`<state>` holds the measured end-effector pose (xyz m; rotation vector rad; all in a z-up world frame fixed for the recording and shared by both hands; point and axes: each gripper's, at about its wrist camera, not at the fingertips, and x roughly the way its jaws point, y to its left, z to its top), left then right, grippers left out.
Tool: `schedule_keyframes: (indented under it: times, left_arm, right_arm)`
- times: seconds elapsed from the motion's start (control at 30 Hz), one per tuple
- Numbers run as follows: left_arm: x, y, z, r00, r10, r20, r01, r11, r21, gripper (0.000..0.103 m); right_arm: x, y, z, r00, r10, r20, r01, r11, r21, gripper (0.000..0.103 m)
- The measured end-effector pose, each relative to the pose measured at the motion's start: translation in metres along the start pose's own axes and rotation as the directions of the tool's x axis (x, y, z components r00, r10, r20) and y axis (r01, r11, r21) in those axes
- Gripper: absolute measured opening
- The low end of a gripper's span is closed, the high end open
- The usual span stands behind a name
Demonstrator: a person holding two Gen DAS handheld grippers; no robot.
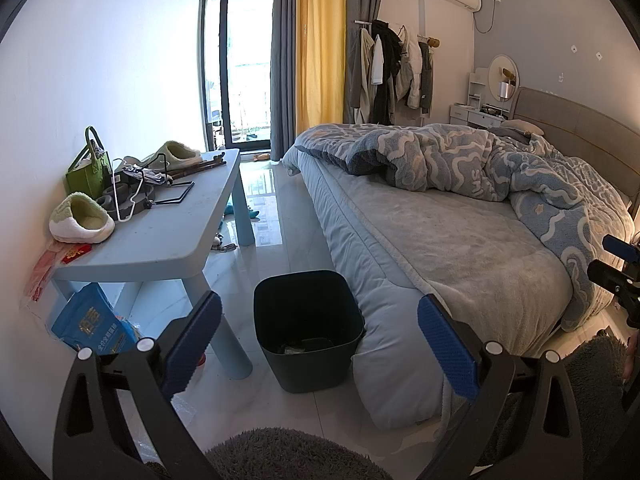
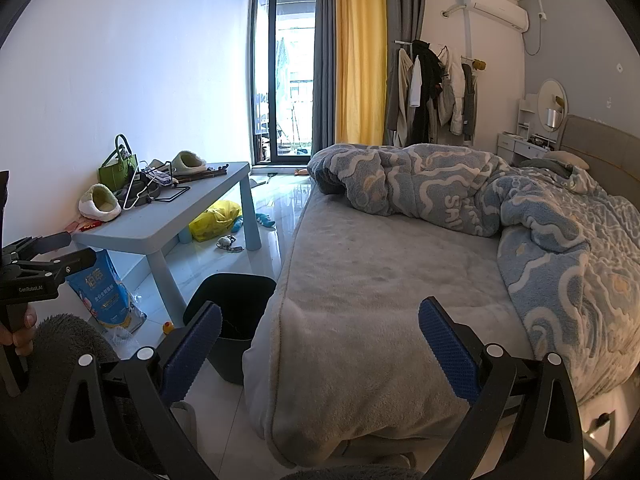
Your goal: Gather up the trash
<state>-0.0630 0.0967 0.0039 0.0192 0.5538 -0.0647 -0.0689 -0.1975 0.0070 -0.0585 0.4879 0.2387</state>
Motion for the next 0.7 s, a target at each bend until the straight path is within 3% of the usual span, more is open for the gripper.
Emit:
schedule_keyframes:
  times: [0.7]
  left_arm:
    - [0.0, -0.0006, 0.0011, 1.0, -0.005, -0.005, 0.005, 1.0, 0.001, 0.1]
  right_arm:
    - [0.0002, -0.0006, 0.0008, 1.0, 0.0, -0.001, 0.0, 1.0, -0.001, 0.1]
